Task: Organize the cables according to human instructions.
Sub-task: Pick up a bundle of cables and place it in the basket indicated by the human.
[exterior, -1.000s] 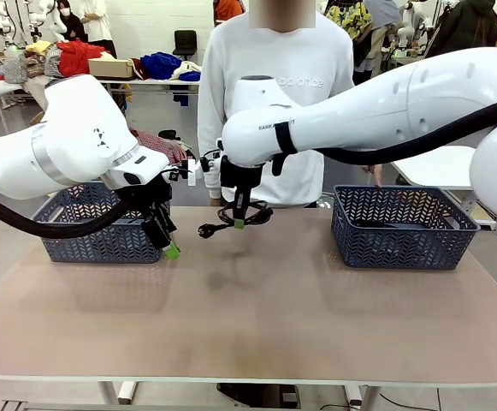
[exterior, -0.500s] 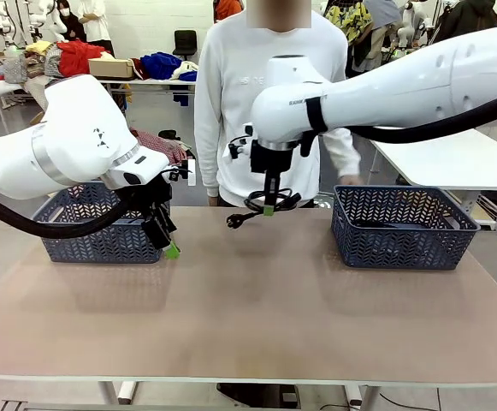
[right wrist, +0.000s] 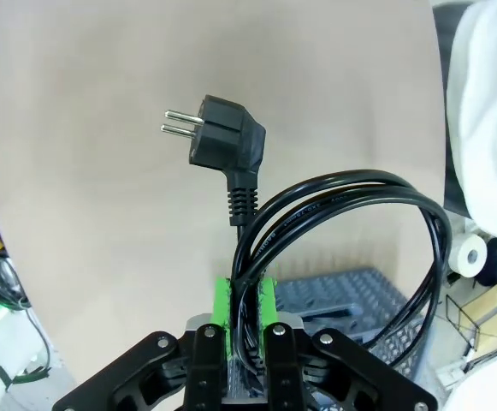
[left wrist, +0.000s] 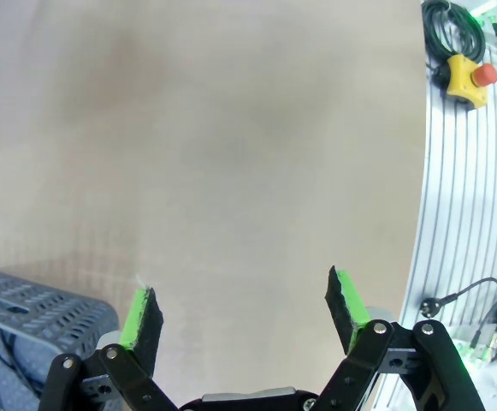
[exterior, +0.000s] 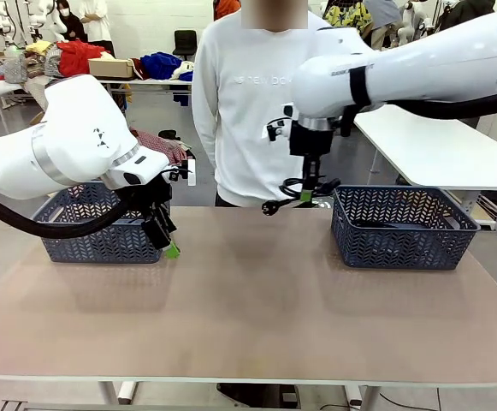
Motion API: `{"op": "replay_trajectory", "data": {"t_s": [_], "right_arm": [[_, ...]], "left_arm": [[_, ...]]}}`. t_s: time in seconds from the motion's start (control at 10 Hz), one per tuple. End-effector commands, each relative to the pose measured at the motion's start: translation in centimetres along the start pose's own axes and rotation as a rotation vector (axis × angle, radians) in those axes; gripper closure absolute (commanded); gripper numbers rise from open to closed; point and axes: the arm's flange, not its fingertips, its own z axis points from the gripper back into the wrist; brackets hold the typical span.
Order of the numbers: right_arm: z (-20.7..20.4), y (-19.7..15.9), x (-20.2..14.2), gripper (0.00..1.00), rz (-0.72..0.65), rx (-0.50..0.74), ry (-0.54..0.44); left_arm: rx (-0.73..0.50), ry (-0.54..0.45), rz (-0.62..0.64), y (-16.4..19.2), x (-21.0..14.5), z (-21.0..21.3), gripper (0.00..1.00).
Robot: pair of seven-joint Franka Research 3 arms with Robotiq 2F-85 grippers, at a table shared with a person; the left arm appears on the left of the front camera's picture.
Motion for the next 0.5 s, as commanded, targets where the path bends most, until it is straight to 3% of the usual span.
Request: {"op": "replay_trajectory", "data": {"t_s": [0.0,0.4], "right_arm": [[0.5,1.4,-4.4,1.00,0.011,-0.014,-0.015],[2.1,-0.7,-10.8,1.00,-0.038,-0.041,-0.019]], "left_arm": [[0.004,0.001,0.004,0.0,-0.1,0.1,0.00],[0.004,0.001,0.004,0.0,-0.1,0.1,0.00]]}}
